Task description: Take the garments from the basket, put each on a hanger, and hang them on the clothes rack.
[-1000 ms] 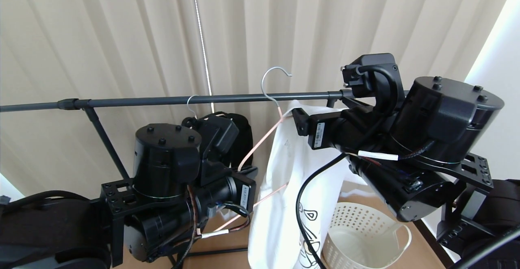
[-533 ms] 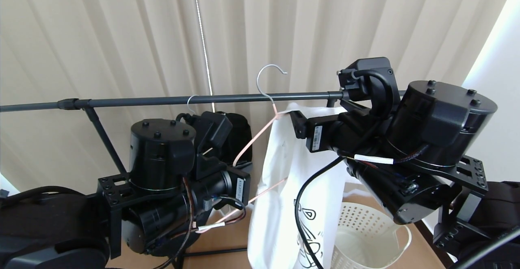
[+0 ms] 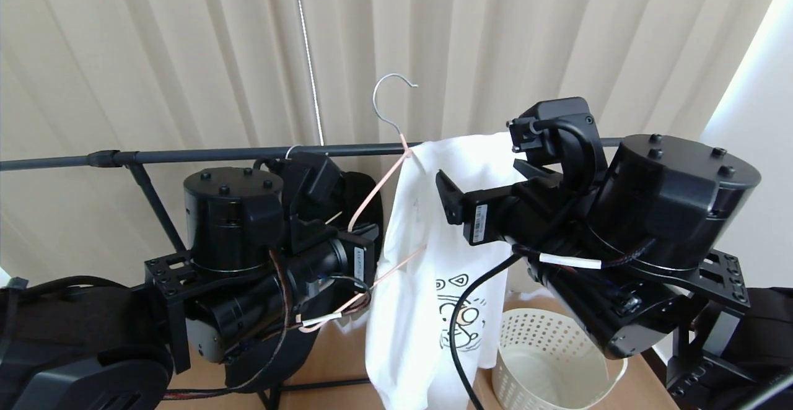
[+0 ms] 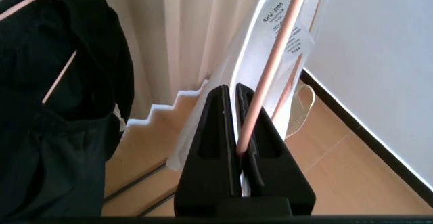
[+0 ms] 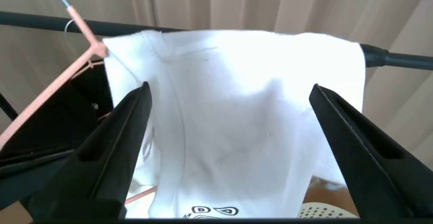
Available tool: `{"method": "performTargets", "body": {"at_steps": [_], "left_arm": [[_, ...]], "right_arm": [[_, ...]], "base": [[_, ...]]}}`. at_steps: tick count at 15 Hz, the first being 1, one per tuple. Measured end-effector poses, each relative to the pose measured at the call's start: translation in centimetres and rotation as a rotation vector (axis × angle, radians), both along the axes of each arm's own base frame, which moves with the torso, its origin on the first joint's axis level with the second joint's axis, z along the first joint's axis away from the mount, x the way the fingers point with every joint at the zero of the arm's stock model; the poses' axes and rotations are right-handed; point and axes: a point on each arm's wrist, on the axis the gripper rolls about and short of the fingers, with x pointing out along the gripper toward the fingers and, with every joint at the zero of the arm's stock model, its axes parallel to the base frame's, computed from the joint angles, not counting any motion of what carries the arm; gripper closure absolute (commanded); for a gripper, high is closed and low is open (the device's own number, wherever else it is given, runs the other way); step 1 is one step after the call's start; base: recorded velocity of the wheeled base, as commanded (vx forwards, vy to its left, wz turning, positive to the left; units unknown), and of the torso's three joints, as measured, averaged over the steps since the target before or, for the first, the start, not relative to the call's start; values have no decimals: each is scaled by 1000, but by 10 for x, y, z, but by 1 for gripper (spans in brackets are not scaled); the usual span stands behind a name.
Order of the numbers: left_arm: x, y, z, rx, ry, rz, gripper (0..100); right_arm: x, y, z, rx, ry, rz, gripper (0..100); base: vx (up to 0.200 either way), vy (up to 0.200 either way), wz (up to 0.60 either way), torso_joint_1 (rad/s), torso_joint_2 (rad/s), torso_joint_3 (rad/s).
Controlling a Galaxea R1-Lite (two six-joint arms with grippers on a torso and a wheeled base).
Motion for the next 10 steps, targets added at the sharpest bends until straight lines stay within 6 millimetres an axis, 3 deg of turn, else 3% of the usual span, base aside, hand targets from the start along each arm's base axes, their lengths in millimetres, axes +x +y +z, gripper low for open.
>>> {"method": "performTargets", "body": {"at_steps": [5, 10], "left_arm": [[-9, 12, -13, 19, 23, -42, 100], [-21, 48, -33, 33, -53, -134, 100]], "right_arm": [[-15, -14, -10, -125, 11, 87, 0], [-45, -60, -2, -375, 141, 319, 0]], "base": [[0, 0, 0, 0, 0, 0], [0, 0, 0, 0, 0, 0]]}}
